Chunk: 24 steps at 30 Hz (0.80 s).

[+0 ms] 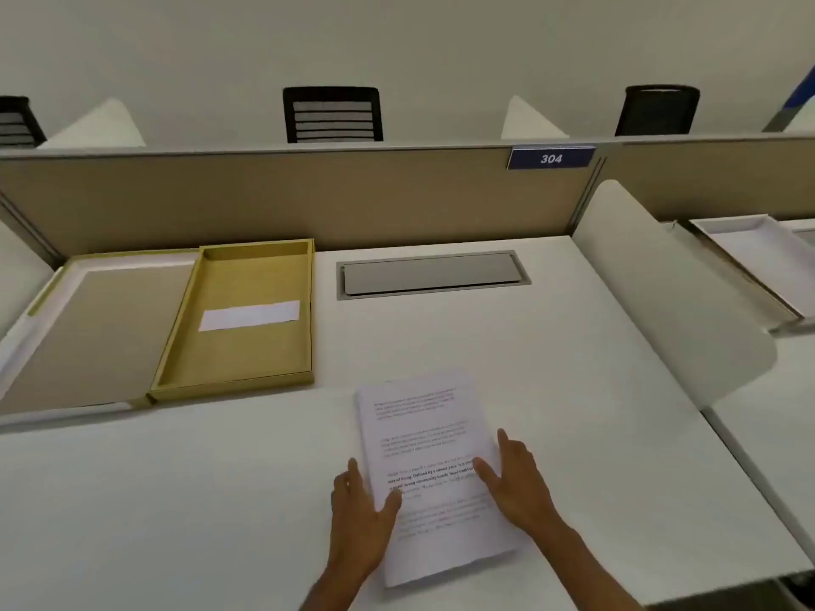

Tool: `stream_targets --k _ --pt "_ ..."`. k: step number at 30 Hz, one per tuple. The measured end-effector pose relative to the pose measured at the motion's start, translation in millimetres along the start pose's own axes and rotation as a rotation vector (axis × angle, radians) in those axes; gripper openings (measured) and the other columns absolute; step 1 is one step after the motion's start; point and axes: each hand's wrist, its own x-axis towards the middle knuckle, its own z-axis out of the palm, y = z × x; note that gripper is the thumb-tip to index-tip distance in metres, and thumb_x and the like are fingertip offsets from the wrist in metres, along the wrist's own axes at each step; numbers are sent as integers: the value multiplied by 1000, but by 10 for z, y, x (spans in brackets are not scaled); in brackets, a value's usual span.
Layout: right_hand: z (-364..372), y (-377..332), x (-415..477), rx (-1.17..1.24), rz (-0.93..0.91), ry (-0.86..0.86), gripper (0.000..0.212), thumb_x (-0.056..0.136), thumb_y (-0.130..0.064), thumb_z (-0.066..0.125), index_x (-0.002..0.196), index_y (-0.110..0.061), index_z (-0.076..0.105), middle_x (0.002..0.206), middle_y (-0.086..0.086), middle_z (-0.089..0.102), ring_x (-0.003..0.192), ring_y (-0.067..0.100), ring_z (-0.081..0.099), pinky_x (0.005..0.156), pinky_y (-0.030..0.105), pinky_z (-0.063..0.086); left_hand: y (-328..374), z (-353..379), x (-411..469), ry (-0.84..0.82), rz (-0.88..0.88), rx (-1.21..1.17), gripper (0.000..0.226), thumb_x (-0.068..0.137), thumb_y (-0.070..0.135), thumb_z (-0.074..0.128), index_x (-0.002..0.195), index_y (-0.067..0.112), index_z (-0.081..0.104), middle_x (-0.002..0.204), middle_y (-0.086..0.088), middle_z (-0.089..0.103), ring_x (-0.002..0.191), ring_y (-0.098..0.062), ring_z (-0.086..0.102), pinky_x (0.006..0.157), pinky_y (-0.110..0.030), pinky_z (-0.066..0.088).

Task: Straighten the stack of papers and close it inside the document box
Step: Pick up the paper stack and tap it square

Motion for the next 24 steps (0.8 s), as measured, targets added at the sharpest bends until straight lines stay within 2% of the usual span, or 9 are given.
stream_targets --k 4,6,8,11,14,18,20,22,24 --pt "-36 17 157 70 117 13 64 98 -49 54 143 -5 46 141 14 54 123 26 55 102 35 44 127 47 139 82 -227 -209 62 91 34 66 137 -3 48 132 -18 56 114 -33 59 96 -42 53" --pt "-50 -25 243 152 197 -12 58 95 -50 59 130 -3 55 131 14 61 106 23 58 89 31 45 198 43 194 60 -310 -343 49 89 32 67 120 -5 59 115 -18 67 98 -32 66 83 -39 57" --pt "-78 -50 335 265 286 -26 66 92 -53 63 130 0 54 131 16 62 110 28 61 89 34 47 226 6 264 59 -402 -500 44 88 30 66 113 -6 63 109 -21 71 94 -35 69 73 -35 55" --pt "-110 -32 469 456 384 -56 75 87 -58 66 128 4 54 128 19 63 113 35 64 89 41 54 219 -26 361 77 -474 -622 41 90 31 63 111 -5 64 105 -23 71 92 -37 70 75 -39 58" --pt "-158 -13 547 600 410 -130 63 86 -61 66 108 -4 55 110 13 65 92 30 64 63 35 52 221 -30 417 50 -508 -671 43 91 33 62 115 -2 63 109 -23 71 97 -39 70 86 -48 59" --pt "-138 -31 585 602 398 -198 63 91 -60 58 112 -1 69 110 16 75 97 35 72 90 47 60 295 -30 421 56 -464 -603 58 90 39 62 130 -3 52 118 -22 67 103 -38 68 72 -38 57" --pt "-116 -39 557 521 349 -174 59 92 -62 55 102 -7 72 103 13 76 91 31 73 89 45 60 357 -35 411 97 -437 -567 58 89 39 62 131 1 48 117 -19 66 99 -35 68 75 -40 59" --pt "-126 -21 538 495 313 -151 55 91 -63 57 90 -10 72 95 10 78 84 28 74 84 42 61 398 -60 410 97 -423 -555 55 88 39 62 127 2 51 114 -18 68 92 -31 69 67 -36 58" --pt "-145 37 551 590 303 -175 51 89 -58 64 93 -8 74 93 11 79 84 30 76 84 45 62 370 -88 437 68 -410 -553 53 86 40 62 122 0 57 110 -20 71 91 -34 71 68 -40 59"
